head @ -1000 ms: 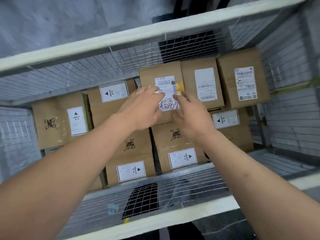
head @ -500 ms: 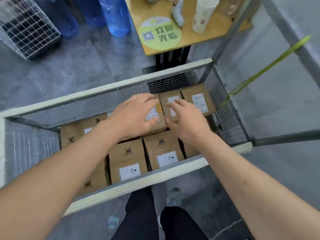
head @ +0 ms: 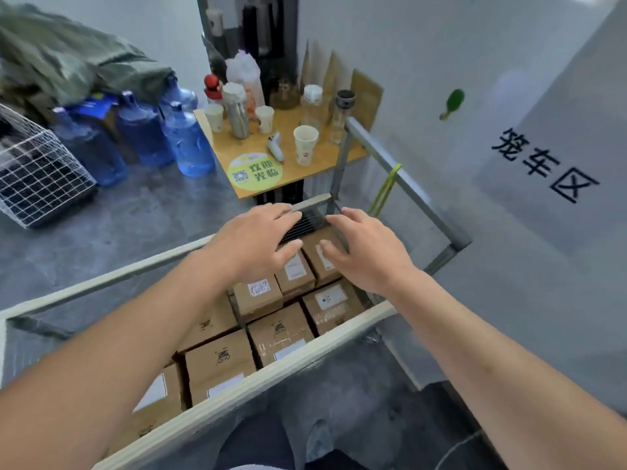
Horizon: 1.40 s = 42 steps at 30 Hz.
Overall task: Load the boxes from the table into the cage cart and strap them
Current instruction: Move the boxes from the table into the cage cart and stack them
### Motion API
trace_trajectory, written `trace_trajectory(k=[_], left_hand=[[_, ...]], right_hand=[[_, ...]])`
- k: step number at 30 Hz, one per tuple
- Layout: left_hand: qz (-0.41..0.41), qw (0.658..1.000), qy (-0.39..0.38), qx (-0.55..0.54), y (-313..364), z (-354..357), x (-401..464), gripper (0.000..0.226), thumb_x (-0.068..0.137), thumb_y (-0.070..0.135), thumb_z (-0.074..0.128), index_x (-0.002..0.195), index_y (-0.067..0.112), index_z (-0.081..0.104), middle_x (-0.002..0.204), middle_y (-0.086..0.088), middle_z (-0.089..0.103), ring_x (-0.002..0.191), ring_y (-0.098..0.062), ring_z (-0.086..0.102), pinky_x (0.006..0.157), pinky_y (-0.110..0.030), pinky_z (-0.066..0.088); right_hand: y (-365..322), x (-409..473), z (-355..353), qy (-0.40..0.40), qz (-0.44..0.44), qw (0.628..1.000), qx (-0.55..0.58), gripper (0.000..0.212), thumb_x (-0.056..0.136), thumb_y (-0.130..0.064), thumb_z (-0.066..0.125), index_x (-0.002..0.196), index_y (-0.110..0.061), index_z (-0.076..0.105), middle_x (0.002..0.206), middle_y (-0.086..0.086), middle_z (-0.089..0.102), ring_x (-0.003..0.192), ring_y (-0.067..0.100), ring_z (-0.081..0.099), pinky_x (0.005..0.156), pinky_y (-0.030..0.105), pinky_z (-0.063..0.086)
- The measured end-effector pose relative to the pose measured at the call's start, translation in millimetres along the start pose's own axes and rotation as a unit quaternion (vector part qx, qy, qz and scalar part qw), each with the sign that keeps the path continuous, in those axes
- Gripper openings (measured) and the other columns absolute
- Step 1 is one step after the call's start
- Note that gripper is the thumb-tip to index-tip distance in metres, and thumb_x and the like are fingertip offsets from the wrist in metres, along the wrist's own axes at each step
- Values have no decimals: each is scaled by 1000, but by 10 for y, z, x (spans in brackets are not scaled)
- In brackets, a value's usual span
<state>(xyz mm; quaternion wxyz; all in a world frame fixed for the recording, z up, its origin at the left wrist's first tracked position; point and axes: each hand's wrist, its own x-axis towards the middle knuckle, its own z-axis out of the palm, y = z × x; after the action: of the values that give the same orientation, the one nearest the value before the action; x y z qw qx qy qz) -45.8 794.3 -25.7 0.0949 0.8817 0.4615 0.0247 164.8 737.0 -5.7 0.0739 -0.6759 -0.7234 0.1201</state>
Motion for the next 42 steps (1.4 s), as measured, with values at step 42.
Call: trace_trajectory(k=[42], left_hand=[[646, 760, -65, -17, 3482, -412, -2435, 63, 101, 59, 39, 157, 30, 37, 161, 9, 36, 145, -20, 41, 113, -47, 43]], right_hand=[[-1428, -5370, -161, 278, 593, 756, 4, 56, 102, -56, 49, 153, -31, 48, 163, 1, 39, 146, 22, 40, 116, 42, 38]])
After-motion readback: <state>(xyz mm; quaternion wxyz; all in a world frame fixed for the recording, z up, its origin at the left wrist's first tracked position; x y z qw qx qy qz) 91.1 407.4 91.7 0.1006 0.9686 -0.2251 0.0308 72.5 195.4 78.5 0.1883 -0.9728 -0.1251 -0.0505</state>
